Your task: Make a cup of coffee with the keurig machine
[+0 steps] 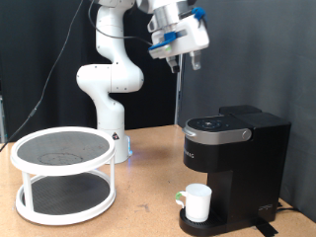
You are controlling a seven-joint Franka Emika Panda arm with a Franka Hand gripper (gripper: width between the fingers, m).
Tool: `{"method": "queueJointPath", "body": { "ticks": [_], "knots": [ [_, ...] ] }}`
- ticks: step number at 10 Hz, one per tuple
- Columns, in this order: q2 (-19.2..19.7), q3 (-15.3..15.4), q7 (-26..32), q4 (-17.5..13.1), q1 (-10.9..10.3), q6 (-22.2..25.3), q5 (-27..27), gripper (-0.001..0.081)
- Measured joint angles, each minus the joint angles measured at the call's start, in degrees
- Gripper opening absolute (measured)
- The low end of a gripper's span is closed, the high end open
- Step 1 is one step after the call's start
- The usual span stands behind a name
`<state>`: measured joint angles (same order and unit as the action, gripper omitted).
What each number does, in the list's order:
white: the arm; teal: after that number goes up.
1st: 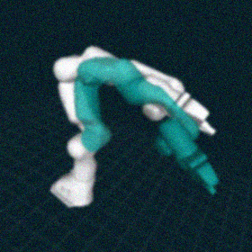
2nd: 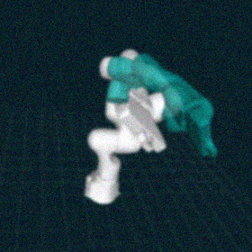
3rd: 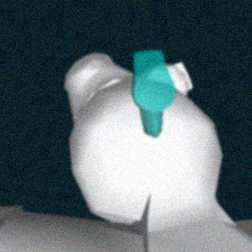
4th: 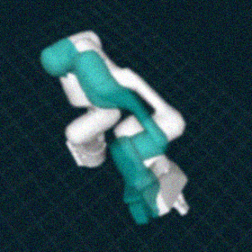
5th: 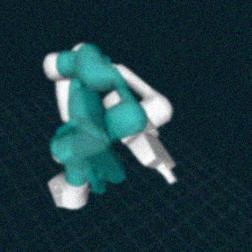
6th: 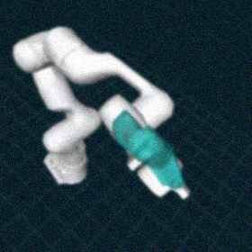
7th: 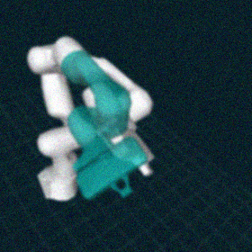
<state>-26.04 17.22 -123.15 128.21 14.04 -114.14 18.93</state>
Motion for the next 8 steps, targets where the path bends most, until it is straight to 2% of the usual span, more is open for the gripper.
{"method": "queueJointPath", "body": {
  "ticks": [1, 3, 5, 8],
  "knots": [
    [2.1, 0.6, 0.0, -3.1, 0.0, 2.7, -0.9, 0.0734],
    [6.4, 1.3, -0.1, -7.6, 0.0, 4.2, -1.0, 0.0734],
    [9.4, 1.9, -1.1, -9.2, 0.0, 3.0, -1.7, 0.0734],
    [12.5, 3.1, -3.2, -8.9, 0.0, 0.2, -4.5, 0.0734]
  ]
}}
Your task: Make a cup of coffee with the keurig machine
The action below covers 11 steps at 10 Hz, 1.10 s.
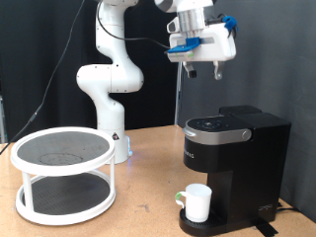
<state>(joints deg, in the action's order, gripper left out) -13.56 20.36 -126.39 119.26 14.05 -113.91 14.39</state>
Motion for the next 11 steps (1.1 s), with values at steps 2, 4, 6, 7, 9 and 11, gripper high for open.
{"method": "queueJointPath", "body": {
  "ticks": [2, 4, 6, 7, 9, 11],
  "knots": [
    [1.4, 0.7, -0.1, 1.2, 0.0, -2.6, -1.6, 0.0734],
    [2.0, 1.2, -0.1, 3.0, 0.0, -4.6, -1.8, 0.0734],
    [2.2, 1.7, 0.2, 4.5, -0.1, -5.1, -1.8, 0.0444],
    [2.4, 2.0, 0.3, 5.3, -0.1, -5.7, -1.8, 0.0307],
    [3.4, 2.4, -0.1, 6.0, -0.1, -7.4, -1.9, 0.0170],
    [5.2, 2.5, -1.2, 5.5, -0.1, -7.8, -2.0, 0.0038]
  ]
}}
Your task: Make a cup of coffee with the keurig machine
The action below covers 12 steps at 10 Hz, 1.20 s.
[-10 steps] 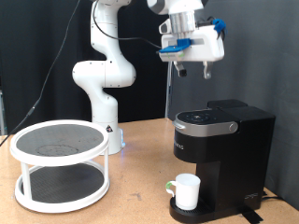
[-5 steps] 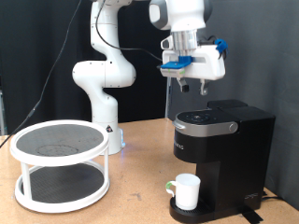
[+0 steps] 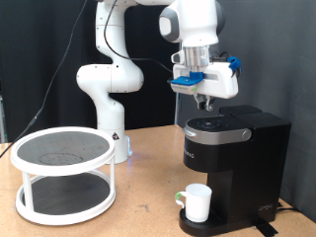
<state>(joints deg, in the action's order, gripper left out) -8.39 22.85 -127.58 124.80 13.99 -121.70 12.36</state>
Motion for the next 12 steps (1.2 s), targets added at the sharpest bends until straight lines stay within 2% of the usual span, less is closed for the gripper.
{"method": "queueJointPath", "body": {
  "ticks": [2, 8, 12],
  "knots": [
    [1.6, 0.1, -0.1, -0.2, 0.0, -0.4, -0.9, 0.0007],
    [4.3, 0.7, 0.0, -0.4, -0.3, -1.6, -0.3, 0.0000],
    [4.5, 0.9, 0.8, -1.1, -0.4, 2.9, 2.3, 0.0000]
  ]
}}
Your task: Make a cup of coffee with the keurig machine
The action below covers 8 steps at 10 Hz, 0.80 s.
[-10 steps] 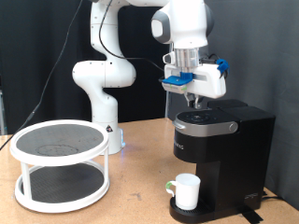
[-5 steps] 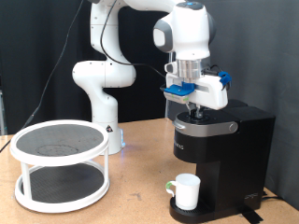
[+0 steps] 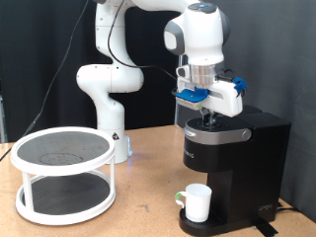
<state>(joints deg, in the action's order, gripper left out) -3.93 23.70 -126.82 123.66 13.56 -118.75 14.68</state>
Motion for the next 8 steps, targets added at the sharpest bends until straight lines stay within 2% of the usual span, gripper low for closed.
{"method": "queueJointPath", "body": {
  "ticks": [4, 8],
  "knots": [
    [1.6, -0.1, -1.8, -1.9, 0.3, 2.1, 0.4, 0.0000],
    [4.9, -0.8, -6.1, -6.3, 0.7, 7.4, 0.3, 0.0000]
  ]
}}
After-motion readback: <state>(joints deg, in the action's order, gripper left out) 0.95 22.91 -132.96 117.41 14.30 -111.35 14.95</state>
